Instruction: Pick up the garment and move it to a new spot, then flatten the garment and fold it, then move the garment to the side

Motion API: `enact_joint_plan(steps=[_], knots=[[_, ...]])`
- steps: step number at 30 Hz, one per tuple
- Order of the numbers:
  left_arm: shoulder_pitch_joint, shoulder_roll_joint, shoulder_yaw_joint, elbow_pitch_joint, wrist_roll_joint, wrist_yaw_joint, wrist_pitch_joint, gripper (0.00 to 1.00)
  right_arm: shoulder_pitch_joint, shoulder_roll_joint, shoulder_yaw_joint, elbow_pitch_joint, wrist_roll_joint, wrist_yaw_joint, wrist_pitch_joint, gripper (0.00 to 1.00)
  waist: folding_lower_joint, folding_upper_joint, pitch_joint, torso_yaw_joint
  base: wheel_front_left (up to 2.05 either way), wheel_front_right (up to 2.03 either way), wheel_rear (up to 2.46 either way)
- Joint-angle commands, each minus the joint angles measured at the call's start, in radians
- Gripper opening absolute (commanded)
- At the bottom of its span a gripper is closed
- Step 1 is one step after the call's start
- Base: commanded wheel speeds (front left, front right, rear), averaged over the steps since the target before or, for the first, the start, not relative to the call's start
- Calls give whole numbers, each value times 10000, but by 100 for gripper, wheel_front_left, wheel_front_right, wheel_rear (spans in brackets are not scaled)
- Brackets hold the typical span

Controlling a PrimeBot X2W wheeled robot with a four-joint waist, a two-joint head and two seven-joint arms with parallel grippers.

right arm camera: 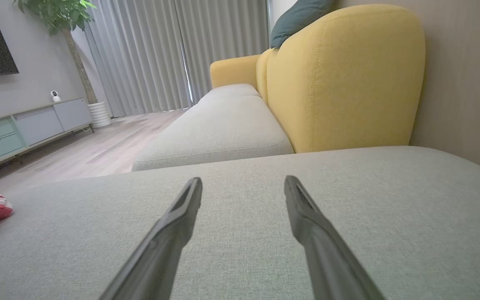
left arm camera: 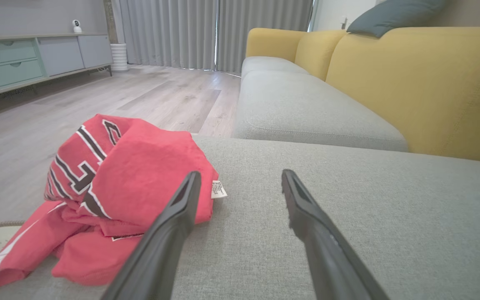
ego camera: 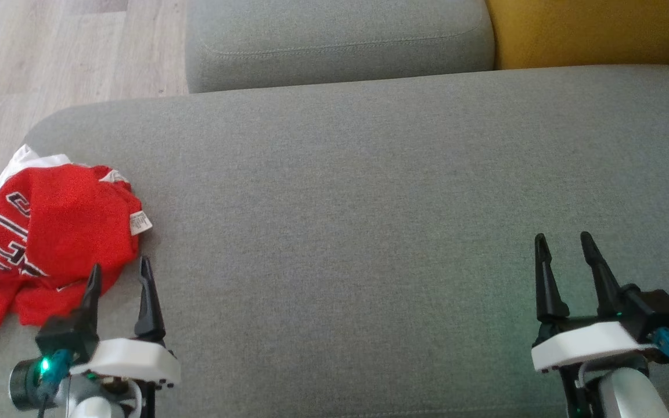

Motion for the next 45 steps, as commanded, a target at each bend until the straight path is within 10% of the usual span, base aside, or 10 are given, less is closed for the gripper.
enact_joint_plan(steps=[1,24,45], knots=[[-520,183,309,-412,282,107,-122,100,-561,-38,240,-379,-270,75,-196,100,0,-1,0,-2,0,0,0],[-490,188,236,-356,345,131,-222,100,-519,-36,178,-463,-61,77,-297,100,0,-1,40,198,0,0,0],[-470,221,374,-449,620,-7,-222,100,-427,-36,857,-393,230,77,-297,100,0,-1,-229,3760,0,0,0]])
